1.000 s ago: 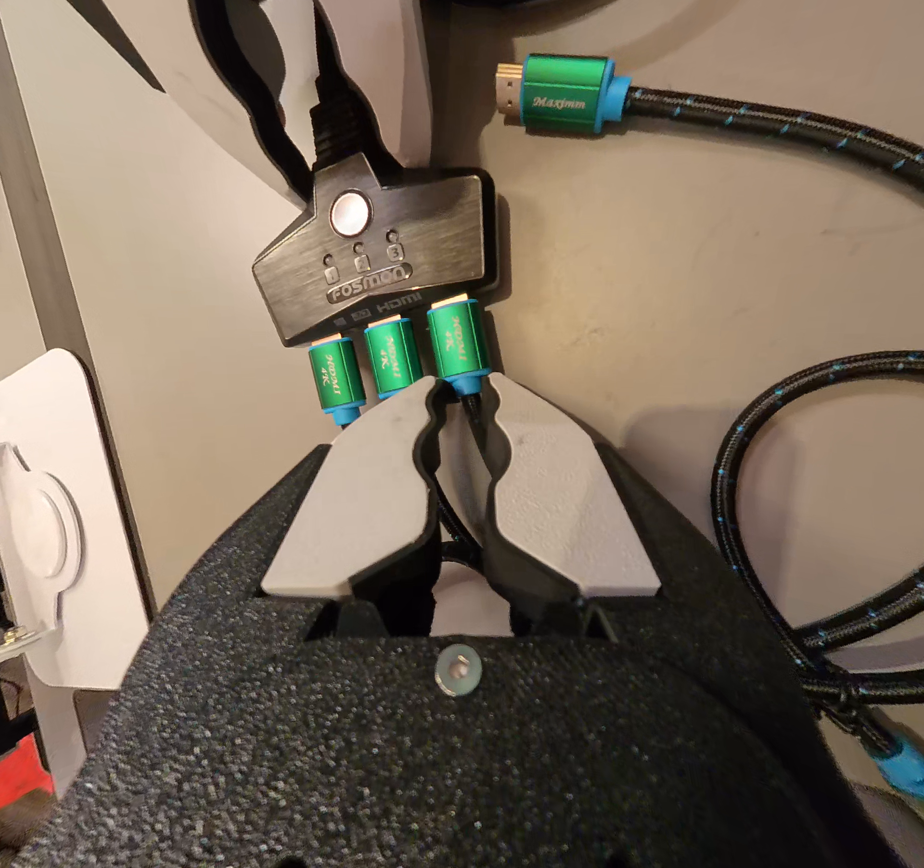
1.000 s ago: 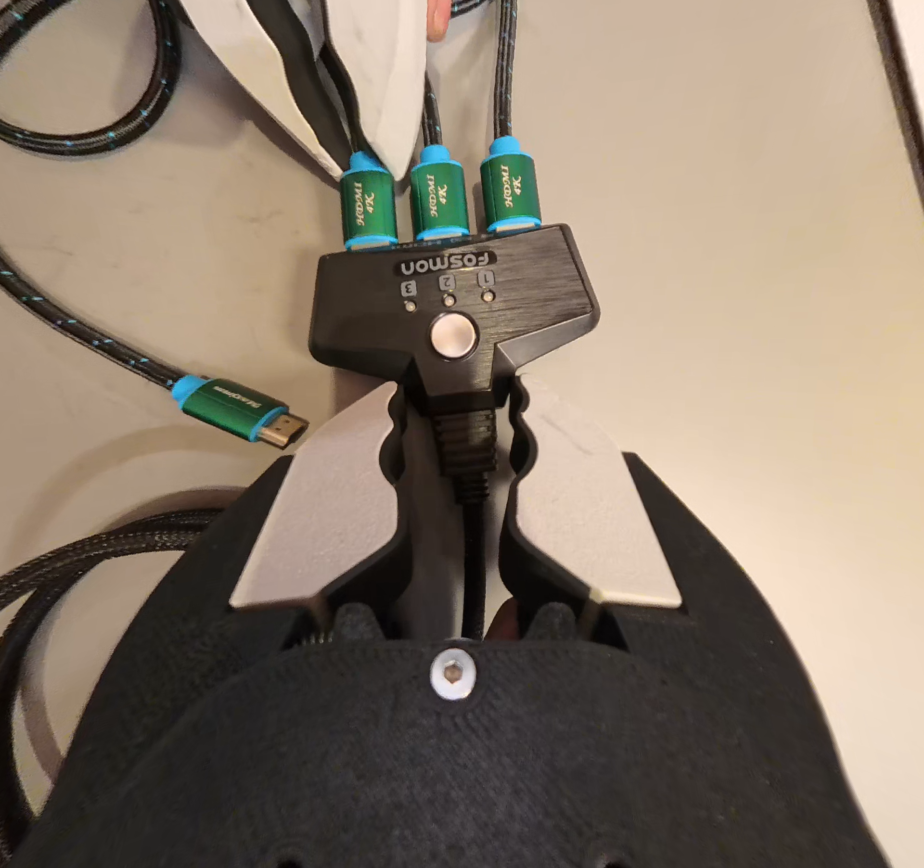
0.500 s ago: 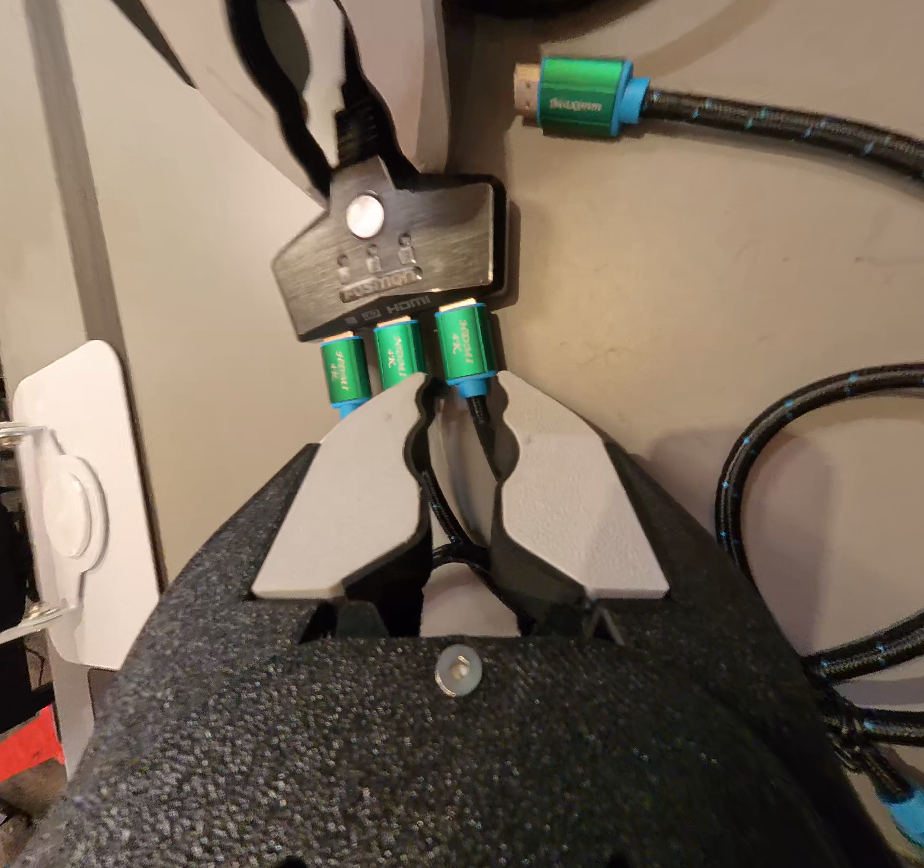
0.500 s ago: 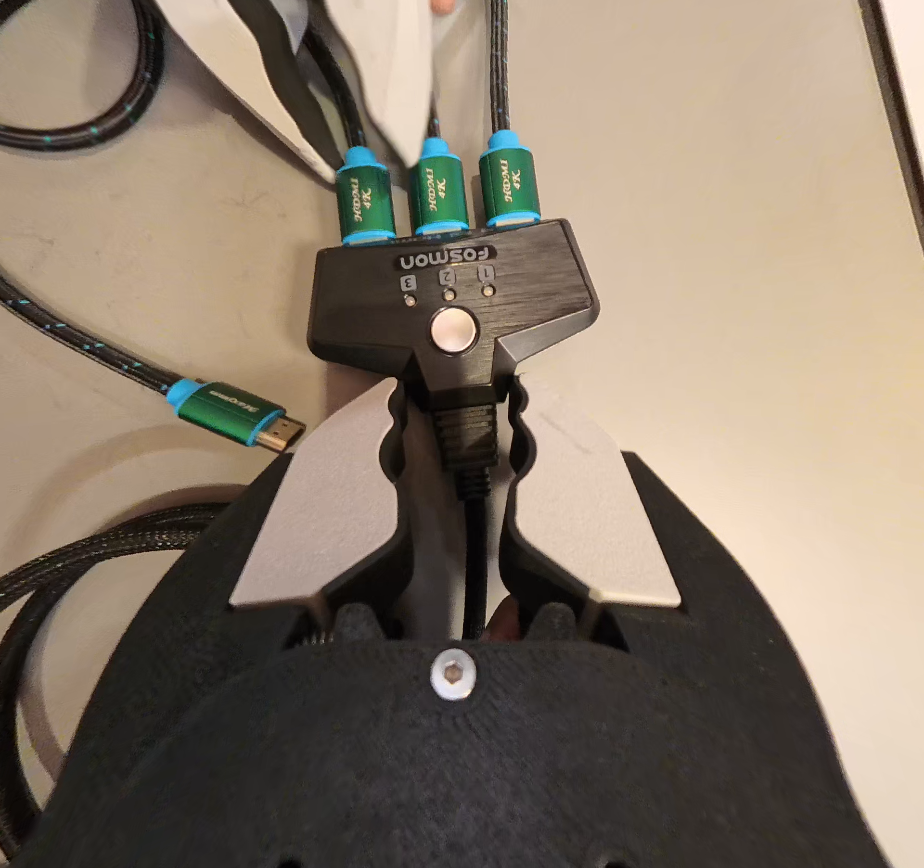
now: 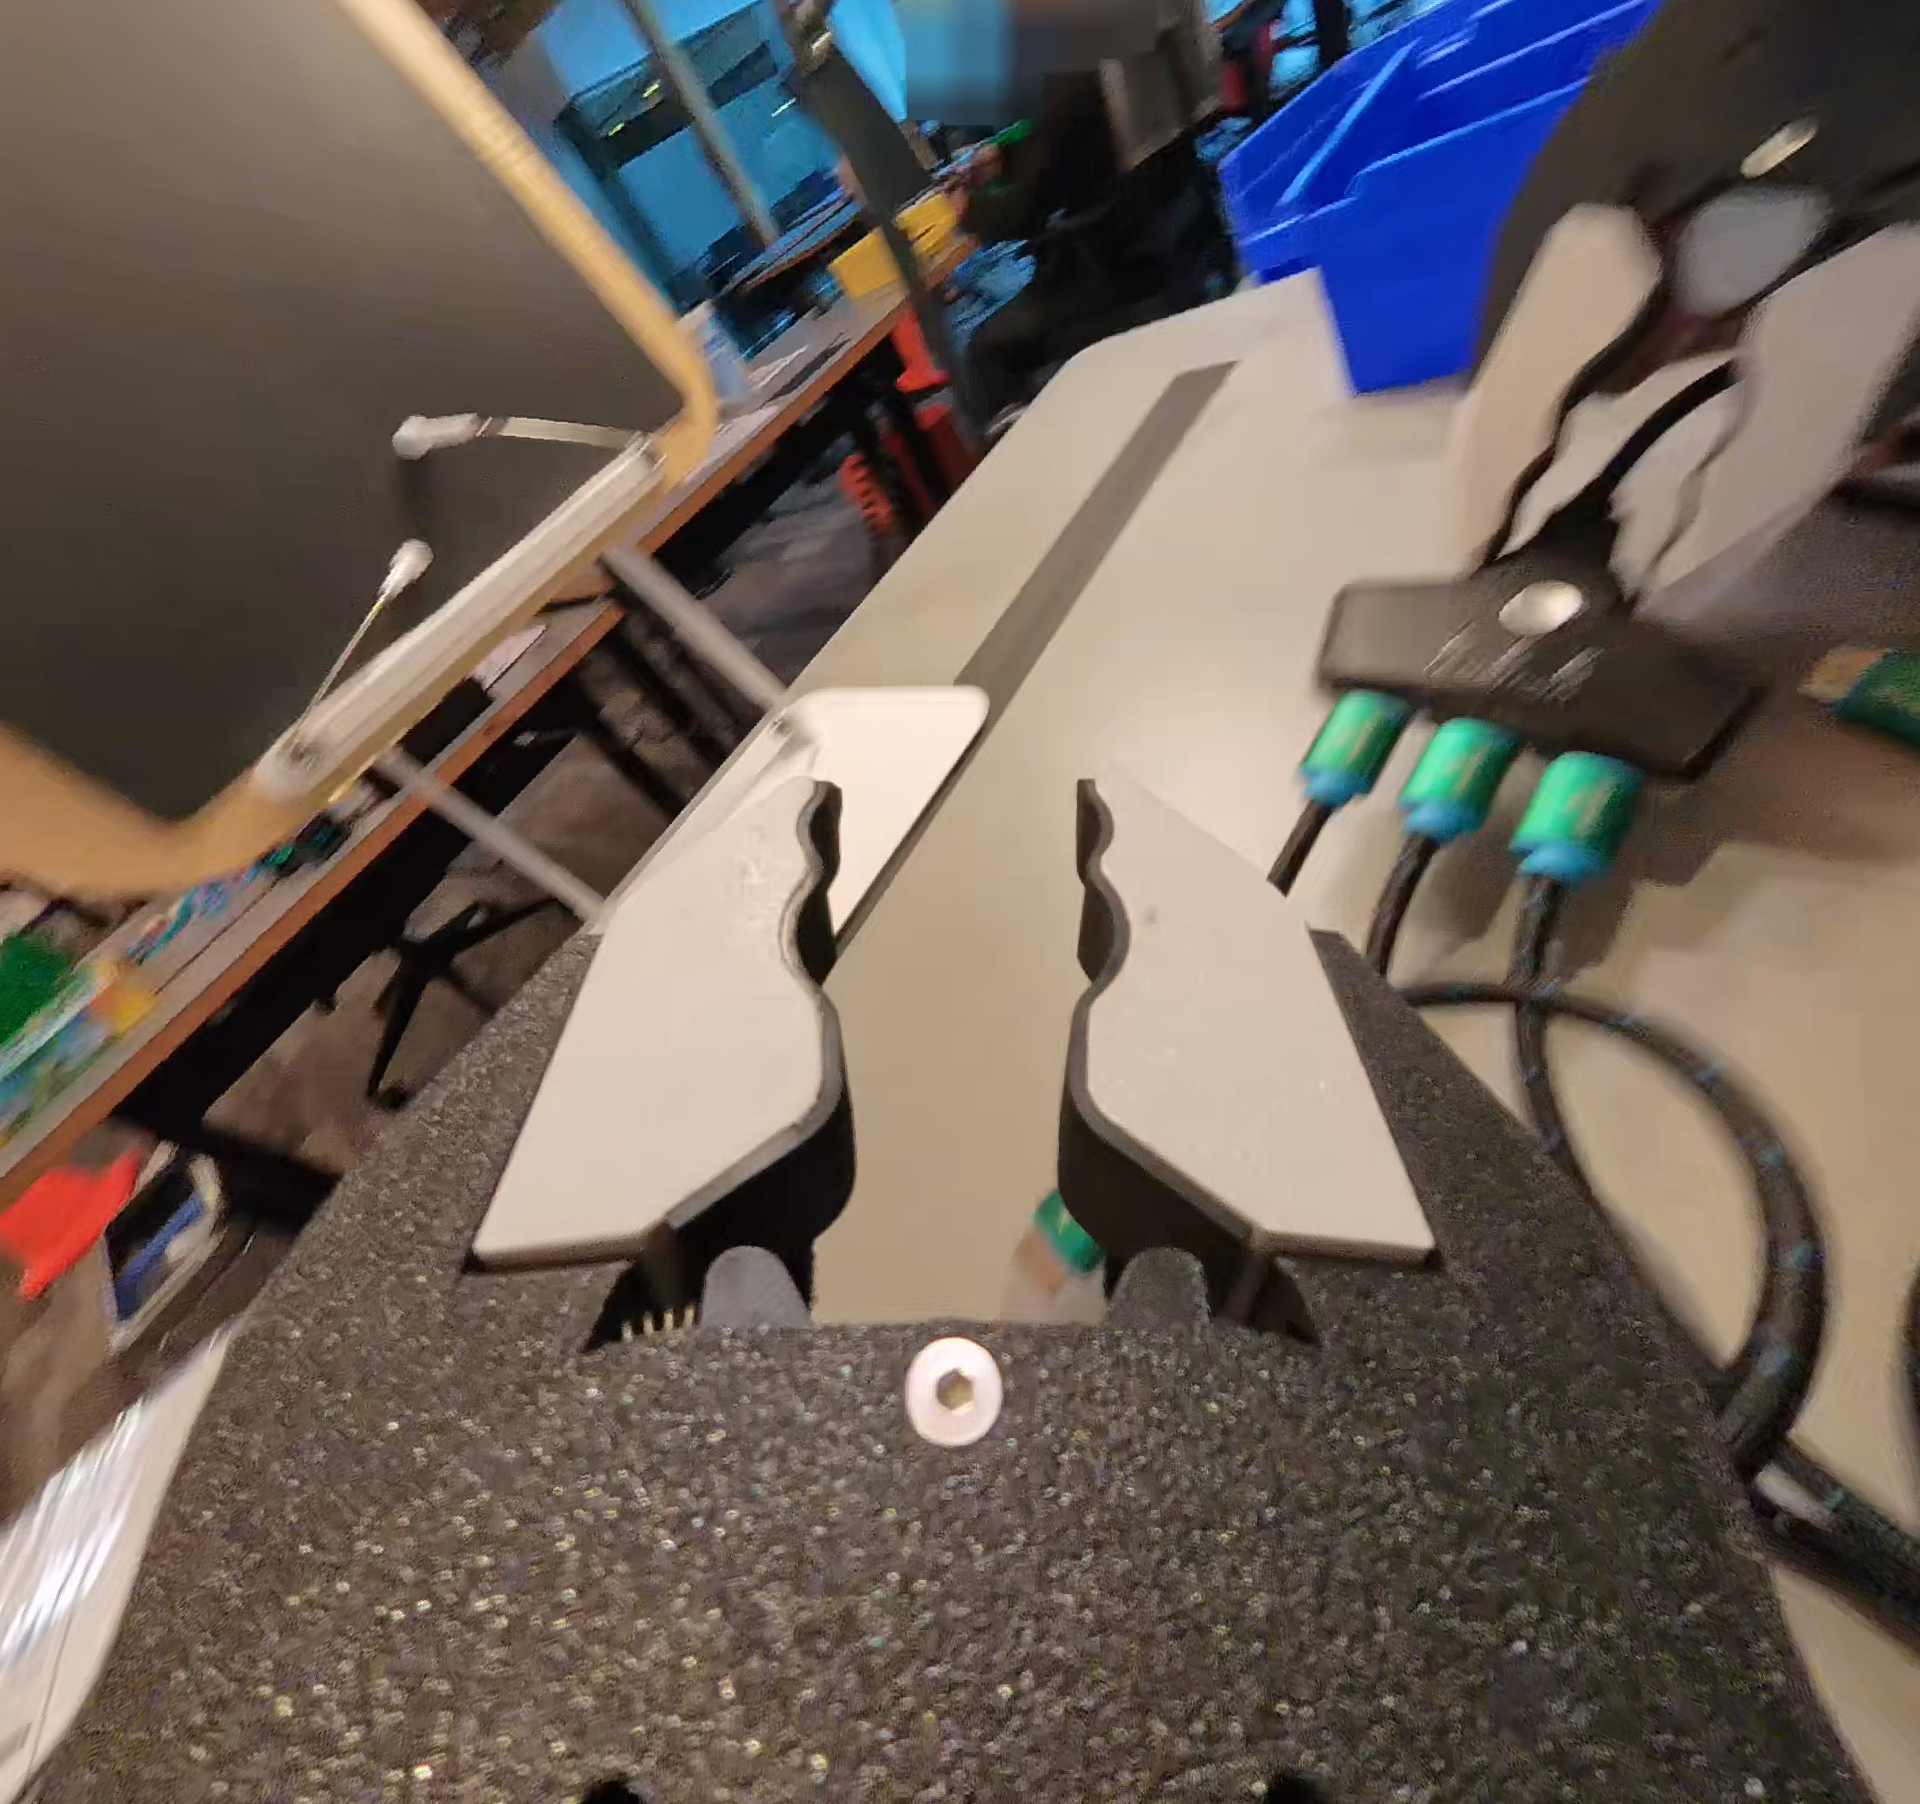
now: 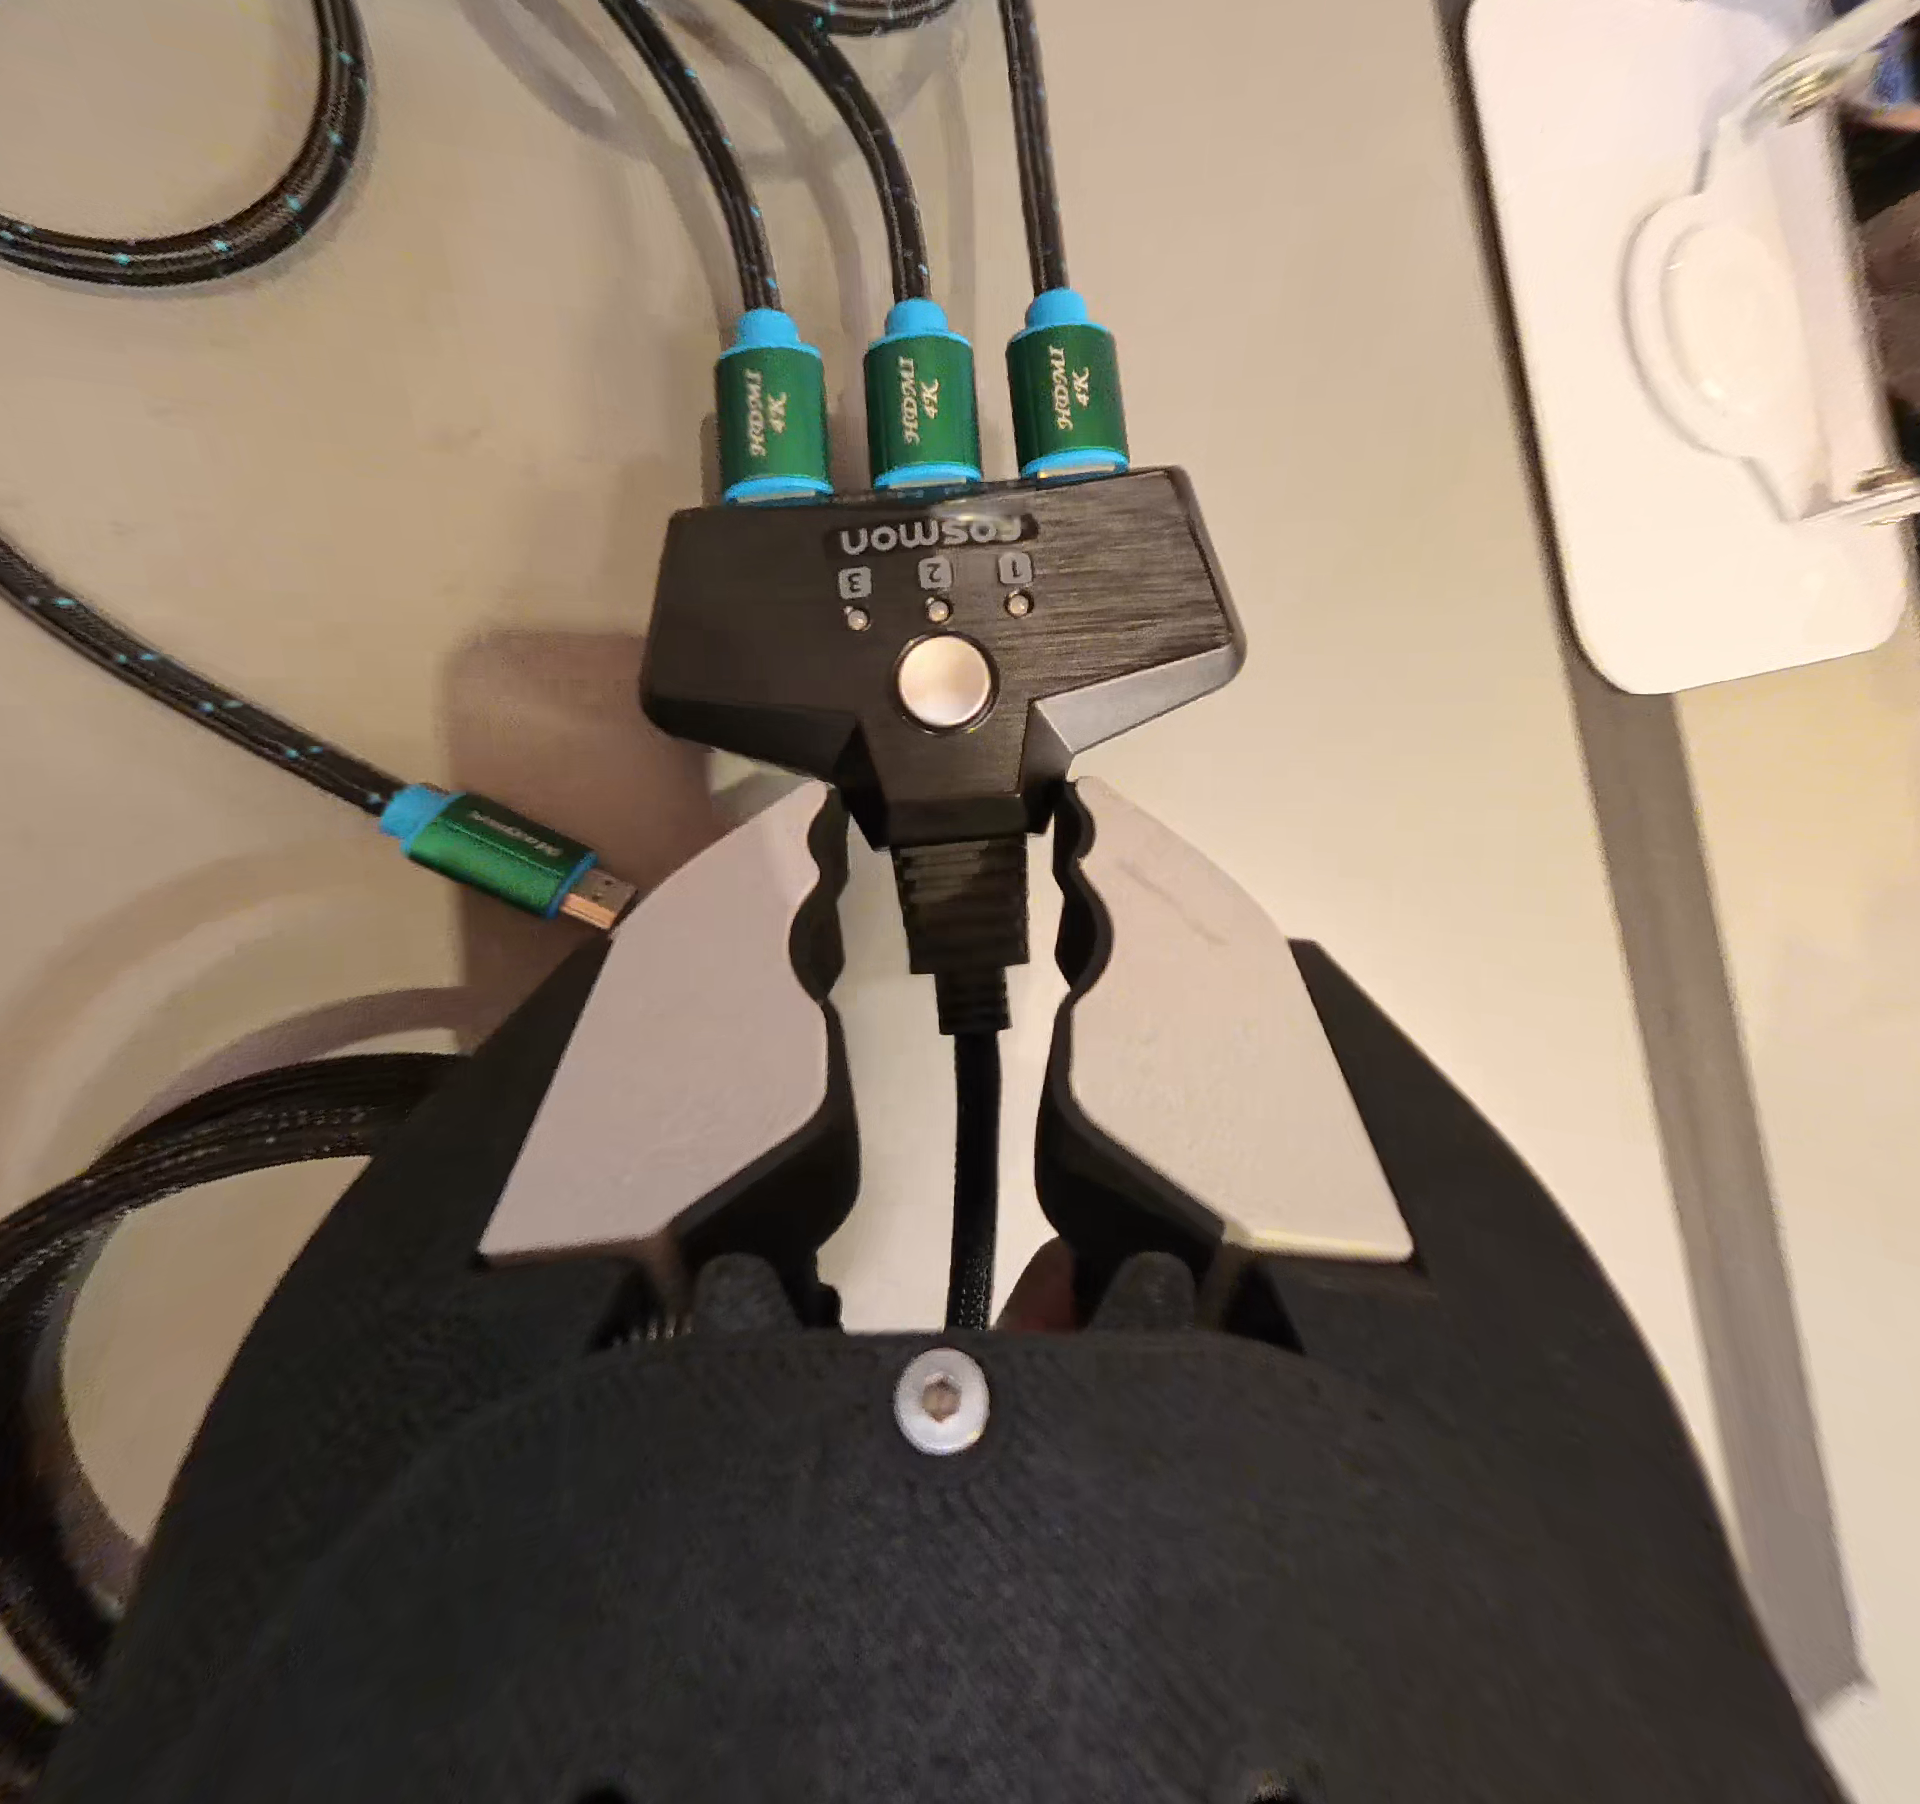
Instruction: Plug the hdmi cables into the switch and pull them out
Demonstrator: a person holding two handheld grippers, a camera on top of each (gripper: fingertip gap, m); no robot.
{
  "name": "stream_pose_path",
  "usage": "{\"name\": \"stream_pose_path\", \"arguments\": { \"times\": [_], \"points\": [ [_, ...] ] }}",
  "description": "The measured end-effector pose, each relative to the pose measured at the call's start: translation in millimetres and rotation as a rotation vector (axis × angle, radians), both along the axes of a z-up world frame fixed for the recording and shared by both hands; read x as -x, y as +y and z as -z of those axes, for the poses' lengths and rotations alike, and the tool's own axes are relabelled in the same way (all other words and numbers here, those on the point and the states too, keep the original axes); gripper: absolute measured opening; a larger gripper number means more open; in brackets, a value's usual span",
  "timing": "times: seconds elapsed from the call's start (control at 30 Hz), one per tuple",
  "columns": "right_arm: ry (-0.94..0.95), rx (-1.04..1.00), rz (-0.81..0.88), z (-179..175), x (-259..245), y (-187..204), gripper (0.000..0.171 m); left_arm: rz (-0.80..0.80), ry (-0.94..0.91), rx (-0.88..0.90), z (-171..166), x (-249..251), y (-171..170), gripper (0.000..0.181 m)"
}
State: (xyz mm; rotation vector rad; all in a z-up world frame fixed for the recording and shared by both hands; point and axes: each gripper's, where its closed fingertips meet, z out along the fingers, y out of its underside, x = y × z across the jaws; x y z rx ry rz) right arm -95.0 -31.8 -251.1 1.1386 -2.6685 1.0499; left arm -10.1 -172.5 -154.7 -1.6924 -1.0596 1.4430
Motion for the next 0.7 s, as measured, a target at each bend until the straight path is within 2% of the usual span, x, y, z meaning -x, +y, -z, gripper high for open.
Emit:
{"name": "stream_pose_path", "arguments": {
  "times": [0.1, 0.2, 0.27, 0.47, 0.7],
  "points": [
    [0.076, 0.055, 0.027, -18.1, 6.5, 1.8, 0.038, -0.134, 0.047, -0.06, 10.7, -17.9, -44.1, 0.042],
    [0.135, 0.108, 0.064, -36.3, 12.7, 7.5, 0.038, -0.199, 0.054, -0.12, 28.5, -30.1, -68.0, 0.042],
    [0.151, 0.139, 0.089, -46.8, 15.4, 13.1, 0.038, -0.191, -0.009, -0.132, 46.7, -31.1, -68.9, 0.042],
    [0.186, 0.193, 0.139, -82.2, 24.8, 35.4, 0.038, -0.143, -0.169, -0.018, 72.7, -19.2, -50.5, 0.041],
    [0.268, 0.304, 0.246, -150.7, 49.7, 66.0, 0.037, -0.155, -0.134, -0.083, 65.6, -16.0, -44.8, 0.03]
  ]
}}
